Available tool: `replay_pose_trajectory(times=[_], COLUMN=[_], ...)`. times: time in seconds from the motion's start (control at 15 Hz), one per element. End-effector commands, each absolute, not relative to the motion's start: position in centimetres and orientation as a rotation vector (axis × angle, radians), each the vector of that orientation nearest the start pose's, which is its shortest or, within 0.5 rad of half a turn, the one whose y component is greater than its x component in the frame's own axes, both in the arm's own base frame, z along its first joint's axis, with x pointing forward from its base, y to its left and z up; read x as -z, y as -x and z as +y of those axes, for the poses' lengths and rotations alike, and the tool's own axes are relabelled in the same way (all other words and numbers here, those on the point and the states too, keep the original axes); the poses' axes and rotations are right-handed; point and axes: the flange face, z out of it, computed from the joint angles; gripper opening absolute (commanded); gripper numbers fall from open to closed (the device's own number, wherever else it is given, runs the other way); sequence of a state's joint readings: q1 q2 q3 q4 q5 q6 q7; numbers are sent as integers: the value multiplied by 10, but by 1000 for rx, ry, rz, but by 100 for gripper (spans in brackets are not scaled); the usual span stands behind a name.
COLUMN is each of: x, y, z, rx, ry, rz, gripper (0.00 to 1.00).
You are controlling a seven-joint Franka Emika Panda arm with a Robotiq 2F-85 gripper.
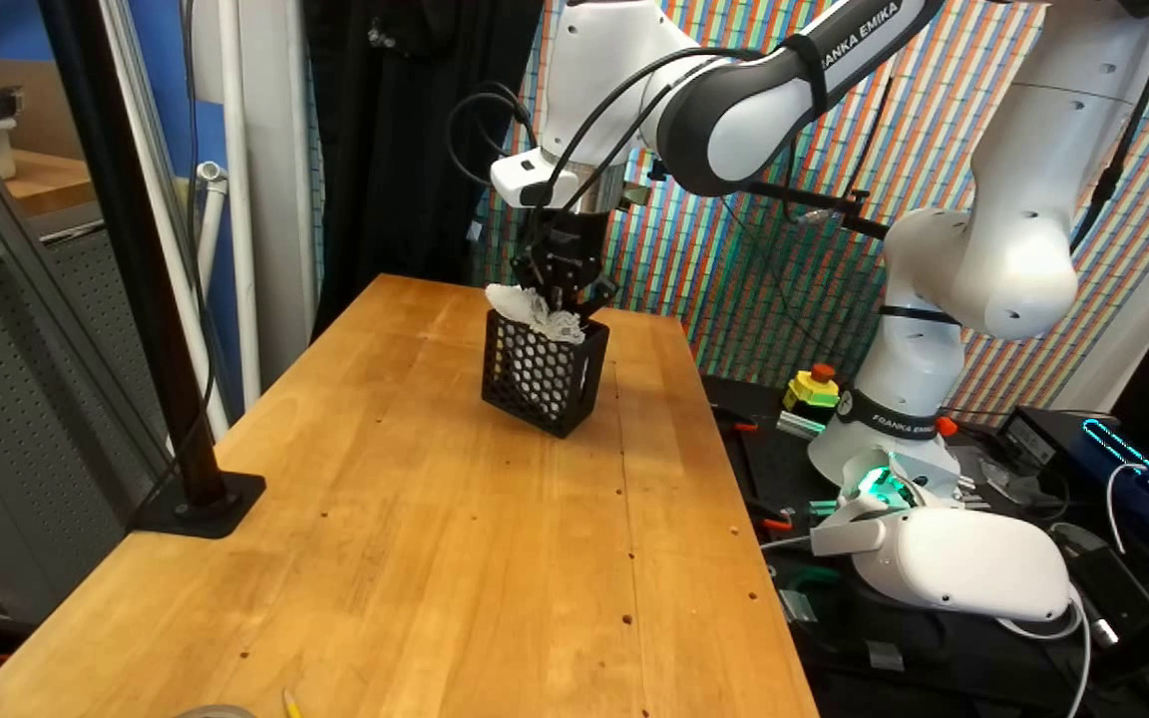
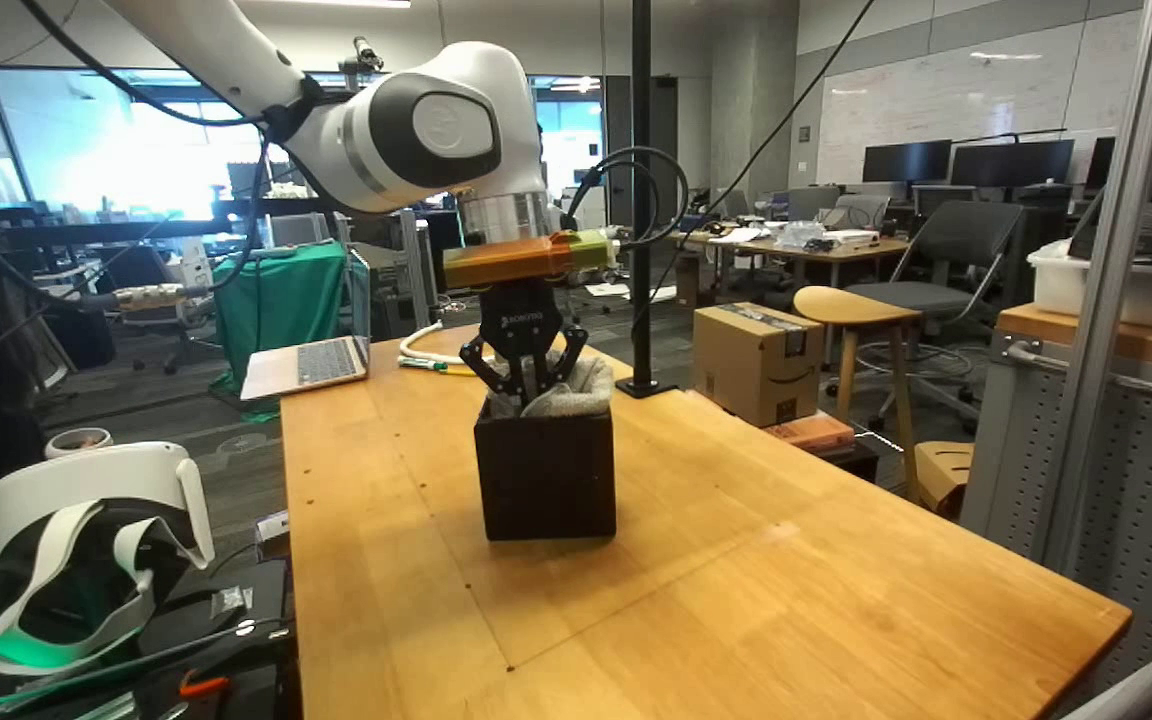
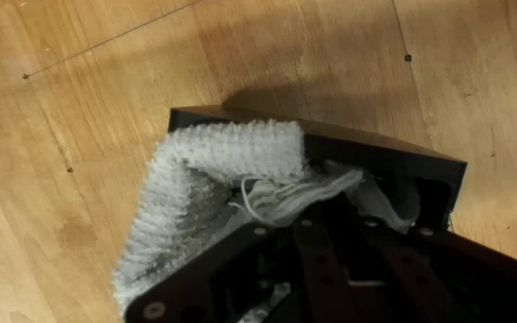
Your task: Put the white towel inside the black basket
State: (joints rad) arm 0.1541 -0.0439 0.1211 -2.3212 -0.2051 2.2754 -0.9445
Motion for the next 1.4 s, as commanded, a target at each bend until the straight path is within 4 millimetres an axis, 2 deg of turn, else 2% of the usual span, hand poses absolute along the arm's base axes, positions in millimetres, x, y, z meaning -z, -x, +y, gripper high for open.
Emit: replay_pose_trajectory(times=[0.0, 0.33, 0.53, 0.87, 1.33], x=[-347, -302, -289, -309, -359], y=[-490, -501, -504, -497, -474], z=[120, 101, 98, 106, 132], rx=[-58, -139, -171, -141, -84], ry=[2562, 2570, 2567, 2592, 2666], rz=[-2018, -1865, -1838, -1877, -2034], gripper=[16, 16, 16, 16, 16])
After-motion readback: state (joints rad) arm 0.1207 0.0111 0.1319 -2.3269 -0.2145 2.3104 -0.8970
